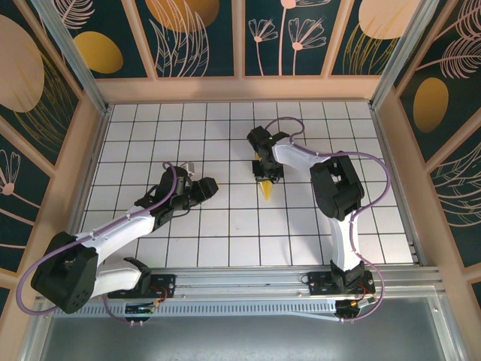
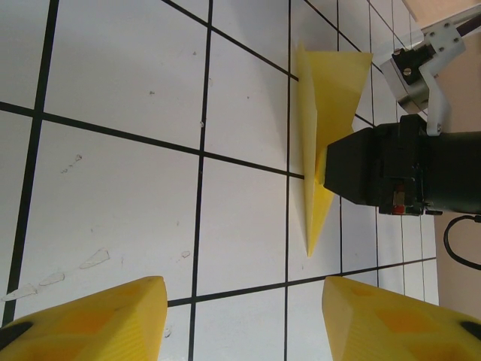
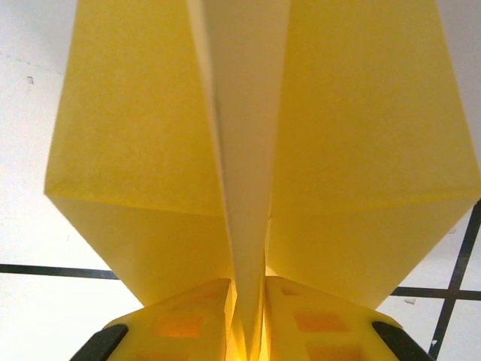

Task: Fold a paper plane with a square sheet of paper (fold left side to right side)
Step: Pick up the paper plane at the center of the table, then place the paper plane at the top-center of the table.

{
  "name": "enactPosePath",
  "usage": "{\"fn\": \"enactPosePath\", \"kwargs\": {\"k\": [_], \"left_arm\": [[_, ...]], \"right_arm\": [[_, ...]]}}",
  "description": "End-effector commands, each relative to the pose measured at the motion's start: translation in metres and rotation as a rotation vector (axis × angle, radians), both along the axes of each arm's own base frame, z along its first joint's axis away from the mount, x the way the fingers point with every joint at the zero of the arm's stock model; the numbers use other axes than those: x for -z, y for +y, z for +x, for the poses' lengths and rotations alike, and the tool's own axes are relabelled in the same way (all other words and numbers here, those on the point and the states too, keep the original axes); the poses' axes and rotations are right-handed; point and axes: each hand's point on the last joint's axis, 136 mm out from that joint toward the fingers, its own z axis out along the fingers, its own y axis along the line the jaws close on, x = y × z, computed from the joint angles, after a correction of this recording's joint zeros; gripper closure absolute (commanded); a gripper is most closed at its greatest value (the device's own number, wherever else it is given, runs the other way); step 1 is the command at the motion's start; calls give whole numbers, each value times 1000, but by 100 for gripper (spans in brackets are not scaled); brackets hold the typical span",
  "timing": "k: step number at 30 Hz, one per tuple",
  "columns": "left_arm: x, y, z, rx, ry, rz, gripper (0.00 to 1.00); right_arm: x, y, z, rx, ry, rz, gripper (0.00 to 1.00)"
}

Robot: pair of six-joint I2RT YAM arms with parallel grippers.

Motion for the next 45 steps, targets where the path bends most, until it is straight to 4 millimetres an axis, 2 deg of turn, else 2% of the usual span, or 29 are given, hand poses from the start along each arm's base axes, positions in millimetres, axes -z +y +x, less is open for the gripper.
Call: {"fn": "enactPosePath", "kwargs": {"k": [1, 13, 17, 21, 25, 31, 33, 34, 45], "left_arm": [[-3, -3, 2, 22, -4, 2, 43], [-5, -1, 2, 16, -10, 7, 42], [-8, 0, 2, 9, -18, 10, 42], [-14, 5, 4, -11, -38, 21, 40], [-18, 7, 4, -17, -51, 29, 39], [-24, 12, 5, -31, -65, 58, 37], [-27, 15, 6, -40, -74, 68, 36], [-29, 16, 6, -43, -78, 75, 36], [-28, 21, 4, -35, -72, 124, 35]], "right_arm": [[8, 6, 0, -16, 4, 0, 80], [28, 3, -7, -11, 36, -18, 86], [29, -1, -6, -7, 24, -41, 86], [21, -7, 3, 13, -17, -50, 87], [7, -8, 15, 38, -59, -17, 100], [-22, -6, 43, 55, -126, 10, 100], [-23, 4, 49, 52, -126, 44, 100], [-23, -4, 60, 84, -125, 62, 100], [-10, 12, 110, 92, -126, 79, 100]]}}
